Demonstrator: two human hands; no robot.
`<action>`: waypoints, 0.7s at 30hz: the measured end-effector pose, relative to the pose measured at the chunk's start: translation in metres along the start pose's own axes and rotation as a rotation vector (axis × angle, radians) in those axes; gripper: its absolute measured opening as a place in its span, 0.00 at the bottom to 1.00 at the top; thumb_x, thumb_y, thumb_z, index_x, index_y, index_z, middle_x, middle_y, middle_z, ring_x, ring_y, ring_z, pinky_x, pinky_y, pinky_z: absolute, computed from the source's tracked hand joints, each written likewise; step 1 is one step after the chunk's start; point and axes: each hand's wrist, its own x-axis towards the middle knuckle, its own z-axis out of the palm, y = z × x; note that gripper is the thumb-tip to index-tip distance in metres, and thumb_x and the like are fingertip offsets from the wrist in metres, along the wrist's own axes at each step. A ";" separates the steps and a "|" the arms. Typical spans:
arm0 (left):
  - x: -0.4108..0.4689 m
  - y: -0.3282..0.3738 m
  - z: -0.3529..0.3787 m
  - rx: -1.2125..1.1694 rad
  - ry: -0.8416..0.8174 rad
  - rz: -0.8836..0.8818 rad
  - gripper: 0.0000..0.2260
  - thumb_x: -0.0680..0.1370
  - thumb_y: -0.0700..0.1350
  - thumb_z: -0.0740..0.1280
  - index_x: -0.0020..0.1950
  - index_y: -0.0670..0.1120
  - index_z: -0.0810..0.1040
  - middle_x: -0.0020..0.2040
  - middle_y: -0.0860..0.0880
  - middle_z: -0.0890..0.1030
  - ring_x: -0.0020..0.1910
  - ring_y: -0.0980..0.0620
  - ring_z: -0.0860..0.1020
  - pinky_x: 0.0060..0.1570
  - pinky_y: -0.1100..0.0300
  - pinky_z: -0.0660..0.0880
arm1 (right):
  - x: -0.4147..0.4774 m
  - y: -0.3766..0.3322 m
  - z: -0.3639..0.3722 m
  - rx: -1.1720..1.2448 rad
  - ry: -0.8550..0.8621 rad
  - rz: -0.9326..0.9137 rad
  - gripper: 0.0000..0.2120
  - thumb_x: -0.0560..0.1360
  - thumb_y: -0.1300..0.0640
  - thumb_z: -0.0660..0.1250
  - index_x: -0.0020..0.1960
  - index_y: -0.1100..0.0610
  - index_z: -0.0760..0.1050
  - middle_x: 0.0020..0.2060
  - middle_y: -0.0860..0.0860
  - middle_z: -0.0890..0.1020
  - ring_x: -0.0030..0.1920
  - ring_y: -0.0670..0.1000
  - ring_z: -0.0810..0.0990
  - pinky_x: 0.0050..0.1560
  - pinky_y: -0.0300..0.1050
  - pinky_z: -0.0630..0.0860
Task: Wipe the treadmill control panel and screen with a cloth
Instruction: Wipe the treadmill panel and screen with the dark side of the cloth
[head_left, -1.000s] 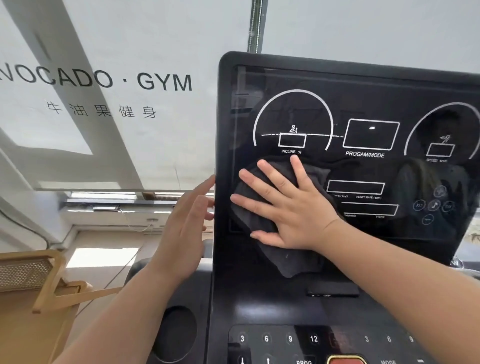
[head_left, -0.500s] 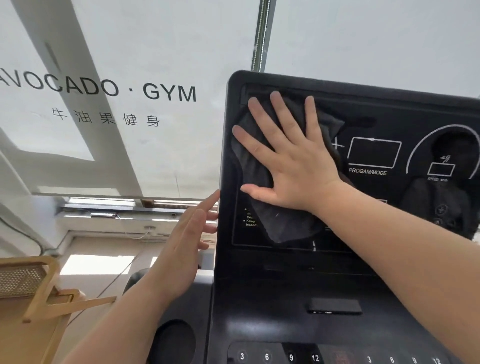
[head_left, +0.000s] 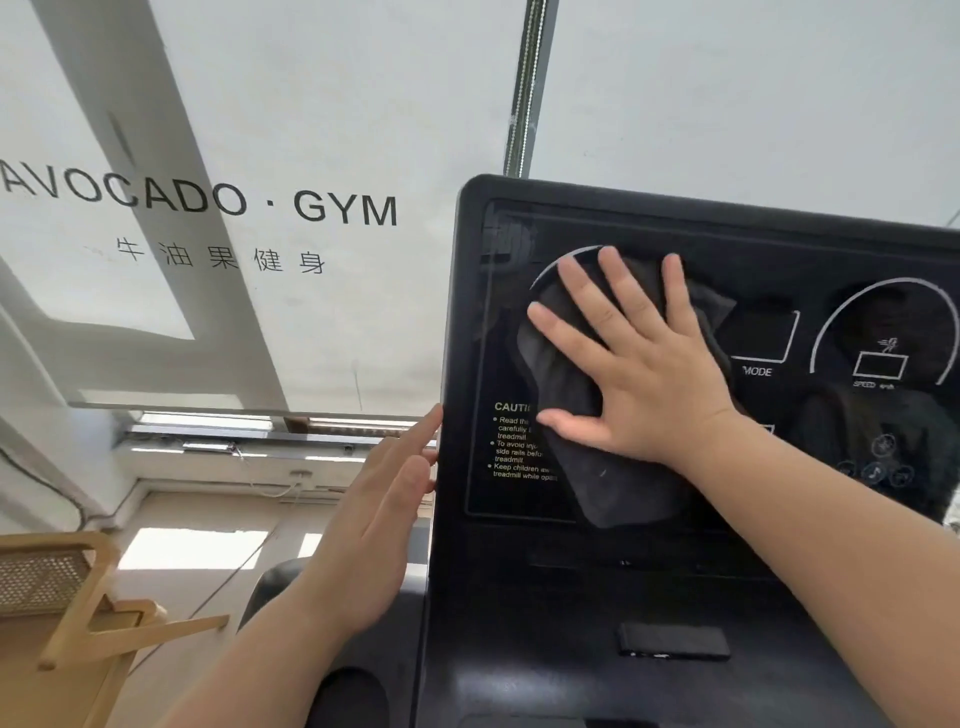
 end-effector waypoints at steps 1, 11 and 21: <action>-0.001 0.000 0.001 -0.009 0.000 -0.014 0.37 0.66 0.84 0.48 0.72 0.73 0.66 0.66 0.65 0.74 0.63 0.63 0.76 0.57 0.63 0.71 | 0.013 0.007 -0.005 -0.007 -0.004 0.061 0.43 0.76 0.26 0.59 0.84 0.47 0.56 0.83 0.56 0.55 0.83 0.63 0.51 0.78 0.74 0.45; -0.003 -0.002 0.008 -0.089 0.032 -0.089 0.37 0.65 0.84 0.45 0.70 0.75 0.67 0.66 0.63 0.77 0.63 0.62 0.77 0.58 0.55 0.73 | 0.082 -0.052 -0.015 0.062 -0.090 0.288 0.44 0.77 0.27 0.52 0.85 0.50 0.47 0.84 0.59 0.46 0.83 0.65 0.43 0.77 0.75 0.42; -0.007 0.001 0.013 -0.055 0.078 -0.075 0.38 0.65 0.85 0.46 0.70 0.74 0.68 0.63 0.67 0.78 0.63 0.63 0.77 0.59 0.55 0.73 | -0.047 -0.056 0.016 0.024 -0.080 0.005 0.42 0.77 0.29 0.59 0.84 0.47 0.54 0.84 0.53 0.53 0.84 0.57 0.51 0.80 0.68 0.47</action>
